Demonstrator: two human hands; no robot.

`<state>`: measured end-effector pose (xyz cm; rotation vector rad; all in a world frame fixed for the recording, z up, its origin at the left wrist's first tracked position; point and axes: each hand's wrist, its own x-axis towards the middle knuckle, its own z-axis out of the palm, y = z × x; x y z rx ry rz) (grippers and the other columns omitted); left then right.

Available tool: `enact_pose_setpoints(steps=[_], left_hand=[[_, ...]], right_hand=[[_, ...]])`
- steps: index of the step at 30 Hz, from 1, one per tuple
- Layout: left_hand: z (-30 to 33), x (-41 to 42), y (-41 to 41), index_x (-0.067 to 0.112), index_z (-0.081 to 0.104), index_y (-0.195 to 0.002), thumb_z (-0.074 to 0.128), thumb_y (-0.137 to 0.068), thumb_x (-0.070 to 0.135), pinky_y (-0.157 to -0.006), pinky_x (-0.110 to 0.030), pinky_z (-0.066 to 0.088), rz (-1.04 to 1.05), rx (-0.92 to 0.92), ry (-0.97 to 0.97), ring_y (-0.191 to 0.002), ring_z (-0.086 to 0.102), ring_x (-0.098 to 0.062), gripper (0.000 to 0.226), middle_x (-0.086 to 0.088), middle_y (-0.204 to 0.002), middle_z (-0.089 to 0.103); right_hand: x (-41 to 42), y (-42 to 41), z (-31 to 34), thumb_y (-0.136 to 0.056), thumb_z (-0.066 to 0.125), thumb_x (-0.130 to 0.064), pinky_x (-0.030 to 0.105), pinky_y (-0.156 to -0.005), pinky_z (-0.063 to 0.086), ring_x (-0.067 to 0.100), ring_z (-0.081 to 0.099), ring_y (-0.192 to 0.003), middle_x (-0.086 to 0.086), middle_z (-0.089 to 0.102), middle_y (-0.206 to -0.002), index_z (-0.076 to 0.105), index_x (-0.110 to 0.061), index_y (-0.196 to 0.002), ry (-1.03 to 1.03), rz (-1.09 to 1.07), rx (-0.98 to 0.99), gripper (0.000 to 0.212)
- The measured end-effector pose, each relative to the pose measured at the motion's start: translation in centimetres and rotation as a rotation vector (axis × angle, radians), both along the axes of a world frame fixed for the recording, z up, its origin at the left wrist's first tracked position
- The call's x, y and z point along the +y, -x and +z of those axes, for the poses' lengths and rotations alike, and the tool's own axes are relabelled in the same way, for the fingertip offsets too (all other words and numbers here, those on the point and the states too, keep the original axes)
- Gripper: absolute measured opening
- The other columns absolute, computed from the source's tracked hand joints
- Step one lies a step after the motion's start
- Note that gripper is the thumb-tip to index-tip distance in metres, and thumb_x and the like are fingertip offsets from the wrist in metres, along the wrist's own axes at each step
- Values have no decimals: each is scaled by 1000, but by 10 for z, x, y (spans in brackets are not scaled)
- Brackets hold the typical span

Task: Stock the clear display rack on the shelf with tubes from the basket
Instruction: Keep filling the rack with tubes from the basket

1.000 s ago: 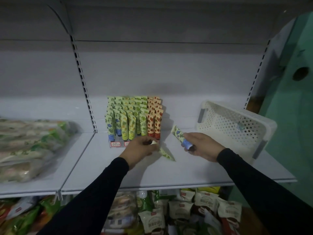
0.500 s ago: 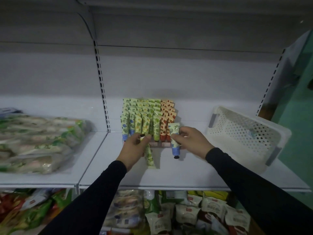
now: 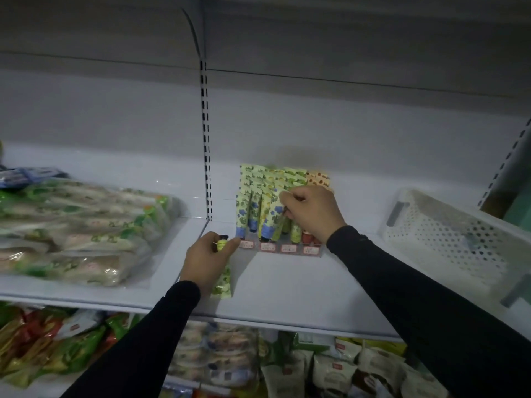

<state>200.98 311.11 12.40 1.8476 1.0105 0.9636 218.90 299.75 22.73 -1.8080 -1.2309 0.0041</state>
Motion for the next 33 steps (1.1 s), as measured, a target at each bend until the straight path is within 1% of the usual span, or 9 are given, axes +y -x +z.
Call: enact_pose_setpoints(steps=[4, 7, 9, 11, 15, 19, 25, 28, 33], left_hand=[[-10, 9, 5, 10, 49, -70, 70, -86, 45, -57, -28, 36, 25, -28, 37, -63, 47, -17, 44, -5, -69, 52], [-11, 11, 5, 11, 46, -68, 70, -86, 44, -56, -28, 35, 7, -26, 39, -61, 45, -16, 45, -3, -67, 49], [-12, 12, 5, 10, 47, -69, 70, -86, 45, -55, -28, 34, 1, -16, 39, -60, 45, -16, 45, -2, -66, 49], [-12, 11, 6, 9, 49, -70, 70, -85, 47, -55, -28, 34, -9, -16, 47, -60, 45, -16, 46, -2, -65, 50], [-13, 11, 8, 9, 48, -70, 70, -85, 47, -55, -29, 33, -16, -12, 45, -60, 43, -16, 47, -3, -65, 48], [-11, 11, 7, 10, 45, -70, 70, -86, 46, -54, -27, 32, -21, -13, 50, -59, 41, -15, 46, -4, -65, 46], [-12, 11, 7, 2, 50, -75, 70, -85, 46, -52, -24, 32, -19, -25, 65, -60, 42, -16, 50, -6, -68, 48], [-12, 12, 7, 8, 49, -72, 70, -85, 46, -53, -25, 33, -17, -24, 67, -60, 42, -16, 45, -4, -67, 48], [-12, 11, 7, 0, 51, -76, 70, -85, 45, -54, -27, 33, -18, -32, 76, -60, 42, -16, 50, -5, -67, 48]], right_hand=[[21, 4, 4, -90, 59, -31, 44, -74, 57, 30, 69, -72, 12, 70, -72, 70, -4, -79, -19, -8, -35, 31], [32, 10, 7, -89, 64, -26, 35, -74, 57, 20, 69, -71, 4, 71, -72, 72, -10, -78, -54, -32, -47, 22], [36, 15, 7, -89, 65, -25, 23, -71, 49, 13, 65, -68, 2, 70, -70, 72, -9, -76, -42, -60, -103, 22], [40, 19, 5, -90, 64, -25, 20, -69, 44, 13, 63, -68, 3, 70, -71, 72, -7, -74, -30, -94, -148, 25], [47, 23, -4, -93, 62, -26, 29, -69, 54, 21, 65, -70, 8, 71, -73, 72, -5, -77, -24, -127, -217, 29], [52, 25, -11, -94, 58, -32, 36, -66, 56, 23, 65, -69, 8, 70, -73, 71, -7, -76, 24, -164, -320, 33], [54, 30, -19, -95, 54, -34, 30, -58, 50, 19, 57, -66, 1, 60, -71, 64, -13, -64, 131, -193, -406, 38], [56, 28, -16, -95, 53, -33, 28, -54, 46, 20, 52, -57, 3, 55, -61, 62, -11, -62, 184, -197, -416, 41], [60, 26, -7, -95, 52, -25, 26, -51, 41, 16, 34, -43, 0, 34, -47, 39, -16, -49, 225, -174, -416, 49]])
